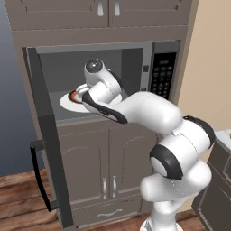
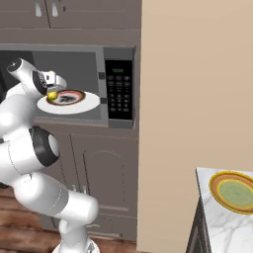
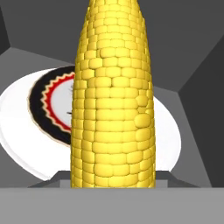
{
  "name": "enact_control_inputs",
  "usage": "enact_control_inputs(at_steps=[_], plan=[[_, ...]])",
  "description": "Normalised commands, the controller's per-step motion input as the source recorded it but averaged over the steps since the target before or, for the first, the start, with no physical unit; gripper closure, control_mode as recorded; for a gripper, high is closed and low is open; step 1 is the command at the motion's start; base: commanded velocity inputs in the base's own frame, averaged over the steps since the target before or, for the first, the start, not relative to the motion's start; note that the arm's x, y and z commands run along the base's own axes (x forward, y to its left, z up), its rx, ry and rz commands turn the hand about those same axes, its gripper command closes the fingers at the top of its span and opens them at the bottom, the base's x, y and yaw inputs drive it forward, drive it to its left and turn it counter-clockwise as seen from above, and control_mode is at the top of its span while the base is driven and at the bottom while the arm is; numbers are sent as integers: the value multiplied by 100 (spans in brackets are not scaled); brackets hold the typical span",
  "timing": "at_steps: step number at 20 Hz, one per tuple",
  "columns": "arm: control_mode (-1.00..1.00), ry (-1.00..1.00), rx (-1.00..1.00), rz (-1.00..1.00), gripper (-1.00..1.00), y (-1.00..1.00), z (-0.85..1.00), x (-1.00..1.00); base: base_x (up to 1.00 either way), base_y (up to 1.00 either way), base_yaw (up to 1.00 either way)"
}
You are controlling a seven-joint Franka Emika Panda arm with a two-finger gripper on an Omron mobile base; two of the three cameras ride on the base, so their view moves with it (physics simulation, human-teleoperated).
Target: Pick the corn from the counter and place it in the microwave. Then turn on the microwave.
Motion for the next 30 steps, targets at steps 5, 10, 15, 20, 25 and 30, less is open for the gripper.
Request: enact_control_inputs(at_steps=[5,10,15,20,25,30], plan=[[-100,0,0,-1,100,4,-6,14,0,0,0],[-100,0,0,-1,100,4,-5,14,0,0,0],[-100,1,0,-1,100,6,-6,14,0,0,0],[-100,2,0,-1,100,6,-5,13,0,0,0],[-100,2,0,-1,100,7,-8,13,0,0,0],[-100,1,0,-1,100,4,-9,13,0,0,0]])
